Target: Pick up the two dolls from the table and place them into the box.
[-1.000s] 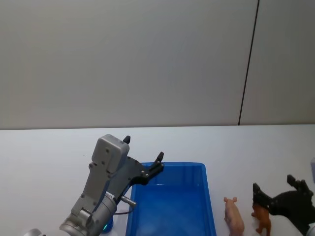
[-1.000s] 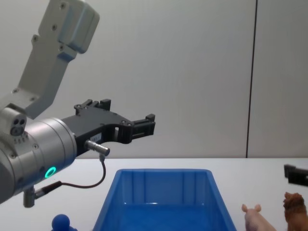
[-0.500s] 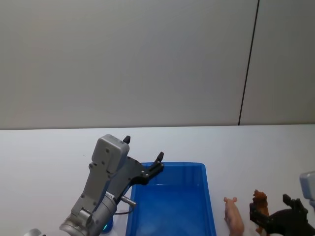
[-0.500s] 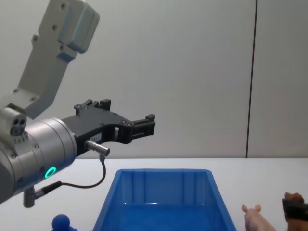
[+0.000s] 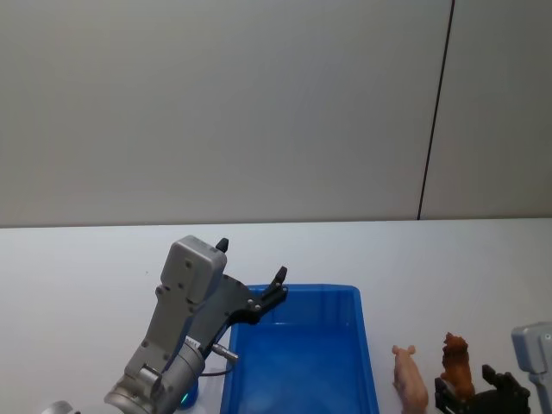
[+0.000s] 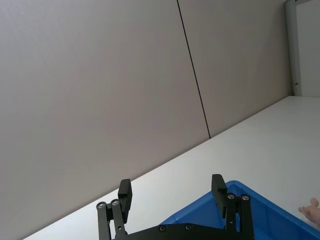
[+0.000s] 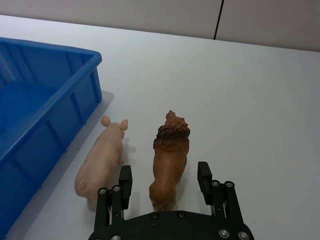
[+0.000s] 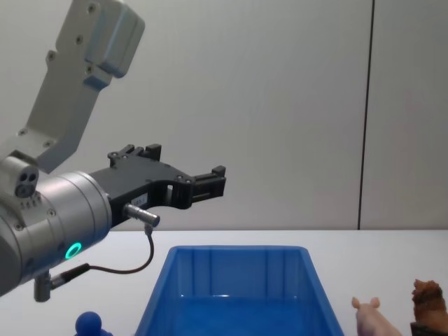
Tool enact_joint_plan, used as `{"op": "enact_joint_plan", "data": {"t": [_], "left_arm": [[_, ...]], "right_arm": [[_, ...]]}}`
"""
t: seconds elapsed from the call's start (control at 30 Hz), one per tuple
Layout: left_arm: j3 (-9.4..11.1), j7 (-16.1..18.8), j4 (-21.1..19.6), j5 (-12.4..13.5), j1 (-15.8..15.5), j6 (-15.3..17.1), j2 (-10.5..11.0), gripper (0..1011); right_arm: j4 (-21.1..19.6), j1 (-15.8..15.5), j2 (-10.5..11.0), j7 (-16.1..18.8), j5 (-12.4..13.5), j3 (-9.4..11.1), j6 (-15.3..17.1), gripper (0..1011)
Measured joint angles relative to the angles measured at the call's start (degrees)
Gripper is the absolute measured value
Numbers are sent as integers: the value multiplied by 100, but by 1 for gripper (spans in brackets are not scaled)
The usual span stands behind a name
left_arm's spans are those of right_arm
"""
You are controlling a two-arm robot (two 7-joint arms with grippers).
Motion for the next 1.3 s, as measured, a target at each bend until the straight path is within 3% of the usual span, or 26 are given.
{"op": "enact_joint_plan", "data": {"t": [0.2, 0.4, 0.6, 1.03, 1.3], "left_arm": [[0, 0, 0, 0, 0, 0, 0, 1004], [0, 0, 0, 0, 0, 0, 0, 1004], [0, 0, 0, 0, 0, 0, 0, 1004], [0, 0, 0, 0, 0, 0, 0, 1004], [0, 0, 0, 0, 0, 0, 0, 1004]], "right_arm": [[133, 19, -61, -15, -84, -29, -95, 688], [254, 56, -119, -52, -189, -49, -194, 448], [304, 91, -158, -107, -299, -52, -279, 294], [27, 91, -157, -187, -421, -8, -415, 289], [-262, 146, -158, 35, -417, 16, -482, 289]]}}
